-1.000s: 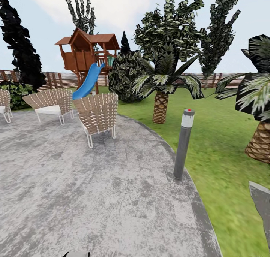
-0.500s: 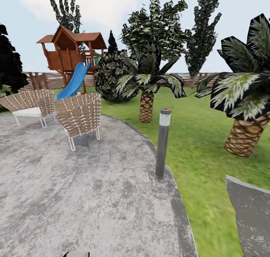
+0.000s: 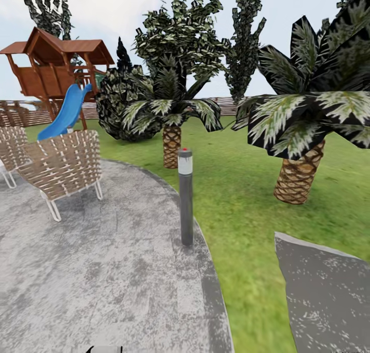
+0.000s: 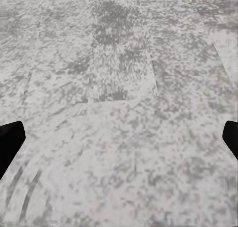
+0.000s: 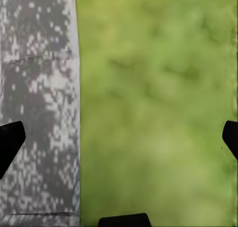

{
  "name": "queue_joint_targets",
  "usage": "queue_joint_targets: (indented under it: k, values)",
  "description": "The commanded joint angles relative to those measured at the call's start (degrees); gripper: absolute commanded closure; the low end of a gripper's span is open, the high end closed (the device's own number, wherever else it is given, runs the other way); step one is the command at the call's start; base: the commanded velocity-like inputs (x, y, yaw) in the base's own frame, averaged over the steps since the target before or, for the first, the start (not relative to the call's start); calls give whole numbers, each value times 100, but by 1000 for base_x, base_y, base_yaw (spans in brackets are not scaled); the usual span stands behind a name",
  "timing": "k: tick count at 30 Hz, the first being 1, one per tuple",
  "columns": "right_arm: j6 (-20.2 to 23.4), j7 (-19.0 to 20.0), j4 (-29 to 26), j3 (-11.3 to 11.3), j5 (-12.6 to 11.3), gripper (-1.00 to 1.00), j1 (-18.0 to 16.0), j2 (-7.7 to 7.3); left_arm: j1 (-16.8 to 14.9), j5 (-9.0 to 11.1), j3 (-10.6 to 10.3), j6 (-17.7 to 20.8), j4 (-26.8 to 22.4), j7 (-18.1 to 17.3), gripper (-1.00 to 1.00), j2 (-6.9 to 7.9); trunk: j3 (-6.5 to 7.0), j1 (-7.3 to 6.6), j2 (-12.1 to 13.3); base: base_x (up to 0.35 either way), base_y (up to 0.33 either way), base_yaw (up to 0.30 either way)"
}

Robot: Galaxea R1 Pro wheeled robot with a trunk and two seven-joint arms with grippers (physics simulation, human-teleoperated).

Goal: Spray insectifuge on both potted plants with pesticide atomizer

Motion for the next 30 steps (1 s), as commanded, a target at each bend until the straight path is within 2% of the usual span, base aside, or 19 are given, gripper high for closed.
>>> queue_joint_targets:
  k: [1, 30]
  values:
    - [-2, -6, -2, 0, -5, -100, -1, 1, -2, 0, 0, -17, 1, 4, -100, -1, -5, 1, -2, 236, -254, -275]
    - [-2, -6, -2, 0, -5, -100, -1, 1, -2, -2, 0, -16, 1, 5, -100, -3, -5, 1, -2, 269, -226, -275]
